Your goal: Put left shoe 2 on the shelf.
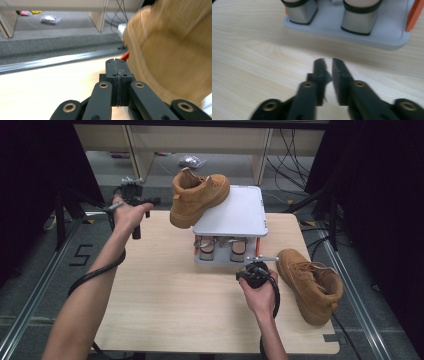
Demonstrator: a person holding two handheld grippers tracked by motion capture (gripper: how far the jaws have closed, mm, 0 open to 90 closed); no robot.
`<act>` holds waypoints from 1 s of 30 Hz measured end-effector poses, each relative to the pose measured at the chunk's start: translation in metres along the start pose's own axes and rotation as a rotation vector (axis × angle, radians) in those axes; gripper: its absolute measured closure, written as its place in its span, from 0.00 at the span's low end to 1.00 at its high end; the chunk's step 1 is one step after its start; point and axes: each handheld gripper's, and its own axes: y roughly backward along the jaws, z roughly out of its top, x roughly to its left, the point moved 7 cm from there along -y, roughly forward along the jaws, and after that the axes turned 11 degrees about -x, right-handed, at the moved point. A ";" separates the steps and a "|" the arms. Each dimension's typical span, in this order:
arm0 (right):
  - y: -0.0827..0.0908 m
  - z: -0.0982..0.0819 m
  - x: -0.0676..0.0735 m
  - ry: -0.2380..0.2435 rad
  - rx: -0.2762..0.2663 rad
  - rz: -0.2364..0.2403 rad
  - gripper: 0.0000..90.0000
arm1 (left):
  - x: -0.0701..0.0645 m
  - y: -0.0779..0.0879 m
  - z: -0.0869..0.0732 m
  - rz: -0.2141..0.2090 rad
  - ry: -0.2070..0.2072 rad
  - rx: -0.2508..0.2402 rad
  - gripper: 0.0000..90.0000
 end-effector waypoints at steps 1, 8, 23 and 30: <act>0.001 0.003 0.001 0.023 -0.008 0.008 0.99 | -0.001 -0.003 -0.007 -0.006 -0.006 0.004 1.00; 0.006 0.038 0.029 0.113 -0.077 0.058 1.00 | -0.010 -0.008 -0.022 -0.035 -0.042 0.026 1.00; -0.016 0.121 0.104 0.214 -0.197 0.160 1.00 | -0.022 -0.003 -0.028 -0.066 -0.069 0.026 1.00; -0.041 0.130 0.117 0.216 -0.178 0.162 1.00 | -0.022 -0.002 -0.029 -0.070 -0.074 0.027 1.00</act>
